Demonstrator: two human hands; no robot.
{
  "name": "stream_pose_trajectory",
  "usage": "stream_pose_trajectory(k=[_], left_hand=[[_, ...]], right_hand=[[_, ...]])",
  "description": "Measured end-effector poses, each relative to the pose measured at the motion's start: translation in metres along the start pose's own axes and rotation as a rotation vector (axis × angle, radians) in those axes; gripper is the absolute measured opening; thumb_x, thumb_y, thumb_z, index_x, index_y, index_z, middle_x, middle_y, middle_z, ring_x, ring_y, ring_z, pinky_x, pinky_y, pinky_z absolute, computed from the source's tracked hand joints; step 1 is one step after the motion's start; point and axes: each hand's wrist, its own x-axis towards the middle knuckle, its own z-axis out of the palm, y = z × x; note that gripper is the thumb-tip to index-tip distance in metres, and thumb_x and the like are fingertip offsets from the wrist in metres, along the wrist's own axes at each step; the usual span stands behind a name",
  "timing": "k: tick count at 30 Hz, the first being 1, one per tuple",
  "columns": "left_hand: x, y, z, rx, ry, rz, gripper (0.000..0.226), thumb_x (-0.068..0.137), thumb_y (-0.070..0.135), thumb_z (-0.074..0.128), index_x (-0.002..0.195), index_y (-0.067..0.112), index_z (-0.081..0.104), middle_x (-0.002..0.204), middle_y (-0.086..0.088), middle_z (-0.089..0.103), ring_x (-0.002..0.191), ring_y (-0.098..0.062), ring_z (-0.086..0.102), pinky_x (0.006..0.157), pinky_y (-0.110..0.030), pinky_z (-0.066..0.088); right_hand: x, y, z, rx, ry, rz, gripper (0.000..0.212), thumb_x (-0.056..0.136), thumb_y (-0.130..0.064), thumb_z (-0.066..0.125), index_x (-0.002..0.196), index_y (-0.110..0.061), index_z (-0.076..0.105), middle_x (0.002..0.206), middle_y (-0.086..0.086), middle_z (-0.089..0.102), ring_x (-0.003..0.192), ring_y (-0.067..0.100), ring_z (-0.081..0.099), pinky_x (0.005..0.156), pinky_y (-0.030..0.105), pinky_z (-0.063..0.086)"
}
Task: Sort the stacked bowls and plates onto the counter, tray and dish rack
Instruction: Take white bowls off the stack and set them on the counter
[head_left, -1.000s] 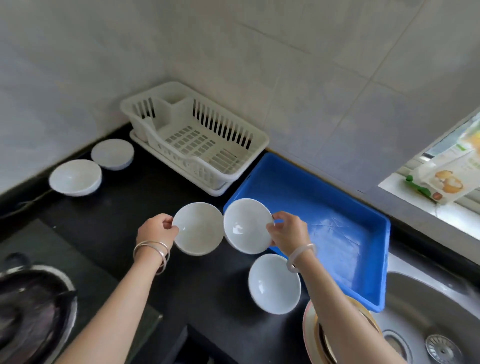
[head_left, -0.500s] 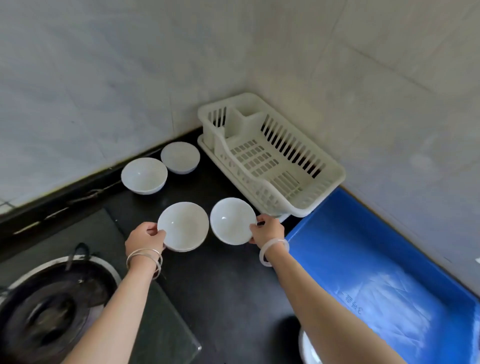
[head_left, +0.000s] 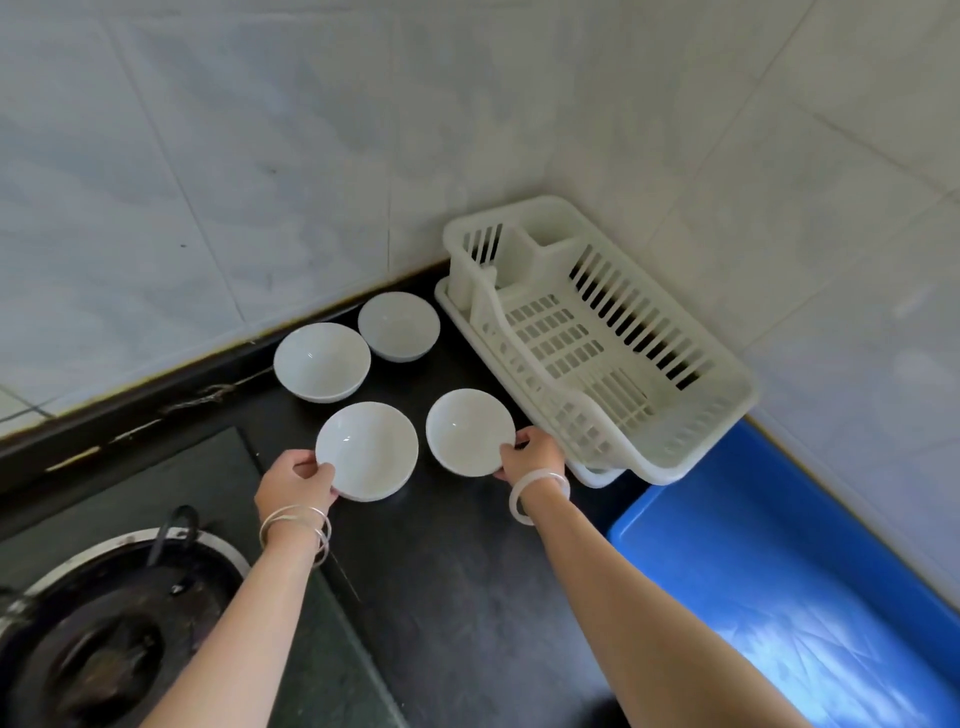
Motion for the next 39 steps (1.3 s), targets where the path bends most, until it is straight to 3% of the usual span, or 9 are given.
stream_pose_trajectory(k=[5,10,12,15,19,24,29,36,39], left_hand=[[0.001,-0.007,0.002,-0.106,-0.014,-0.052,0.026,0.082,-0.002,0.058,0.107,0.003,0.061,0.106,-0.016,0.065,0.081,-0.024,0.058,0.071,-0.031,0.053],[-0.006,-0.011,0.004,-0.354,-0.129,-0.191,0.032,0.089,0.004,0.05,0.12,0.01,0.051,0.115,-0.01,0.056,0.092,-0.033,0.061,0.079,-0.041,0.053],[-0.011,-0.012,0.006,-0.439,-0.155,-0.254,0.035,0.09,0.004,0.048,0.124,0.013,0.048,0.112,-0.01,0.053,0.09,-0.034,0.061,0.075,-0.04,0.053],[-0.014,-0.011,0.01,-0.531,-0.142,-0.292,0.036,0.09,0.002,0.047,0.125,0.013,0.048,0.111,-0.011,0.052,0.091,-0.035,0.06,0.07,-0.038,0.052],[-0.012,-0.004,0.015,-0.59,-0.123,-0.301,0.037,0.09,0.001,0.046,0.126,0.013,0.046,0.117,-0.014,0.052,0.1,-0.038,0.06,0.076,-0.04,0.051],[-0.011,-0.003,0.02,-0.609,-0.109,-0.302,0.036,0.091,0.003,0.047,0.125,0.013,0.046,0.115,-0.013,0.053,0.105,-0.04,0.061,0.077,-0.039,0.051],[-0.01,-0.007,0.022,-0.643,-0.1,-0.301,0.03,0.09,0.003,0.048,0.118,0.015,0.049,0.109,-0.01,0.054,0.096,-0.035,0.062,0.076,-0.038,0.052],[-0.011,-0.008,0.023,-0.659,-0.096,-0.281,0.035,0.091,0.003,0.047,0.125,0.012,0.047,0.109,-0.008,0.054,0.093,-0.033,0.062,0.08,-0.04,0.052],[-0.012,-0.007,0.024,-0.655,-0.09,-0.281,0.035,0.092,0.003,0.047,0.125,0.012,0.047,0.11,-0.009,0.054,0.093,-0.033,0.061,0.081,-0.04,0.052]], right_hand=[[0.006,-0.002,0.008,0.093,-0.061,0.054,0.012,0.086,-0.01,0.058,0.088,-0.02,0.053,0.074,-0.001,0.058,0.06,0.011,0.062,0.072,0.04,0.06],[-0.004,0.006,0.013,0.475,-0.19,0.188,0.04,0.085,-0.002,0.059,0.121,-0.019,0.051,0.105,-0.001,0.052,0.092,0.022,0.057,0.072,0.038,0.06],[-0.008,0.015,0.017,0.618,-0.21,0.209,0.049,0.085,-0.001,0.06,0.129,-0.019,0.048,0.102,-0.002,0.054,0.097,0.024,0.056,0.078,0.041,0.059],[-0.01,0.019,0.023,0.76,-0.207,0.219,0.05,0.085,0.0,0.061,0.13,-0.018,0.048,0.095,-0.003,0.057,0.096,0.026,0.06,0.07,0.033,0.059],[-0.004,0.008,0.03,0.798,-0.212,0.218,0.051,0.085,0.0,0.06,0.132,-0.016,0.047,0.096,-0.001,0.057,0.106,0.032,0.058,0.065,0.03,0.059],[0.004,-0.011,0.036,0.762,-0.214,0.221,0.053,0.086,-0.002,0.059,0.134,-0.018,0.044,0.123,0.011,0.053,0.112,0.035,0.058,0.076,0.033,0.057],[0.008,-0.023,0.043,0.808,-0.231,0.227,0.051,0.087,-0.002,0.058,0.134,-0.018,0.045,0.123,0.011,0.054,0.107,0.034,0.062,0.07,0.029,0.057],[0.01,-0.028,0.046,0.795,-0.226,0.231,0.05,0.087,-0.003,0.059,0.132,-0.02,0.046,0.127,0.011,0.052,0.105,0.033,0.061,0.063,0.027,0.058],[0.01,-0.031,0.045,0.769,-0.226,0.245,0.051,0.088,-0.005,0.058,0.134,-0.023,0.044,0.128,0.01,0.053,0.088,0.024,0.063,0.062,0.027,0.057]])
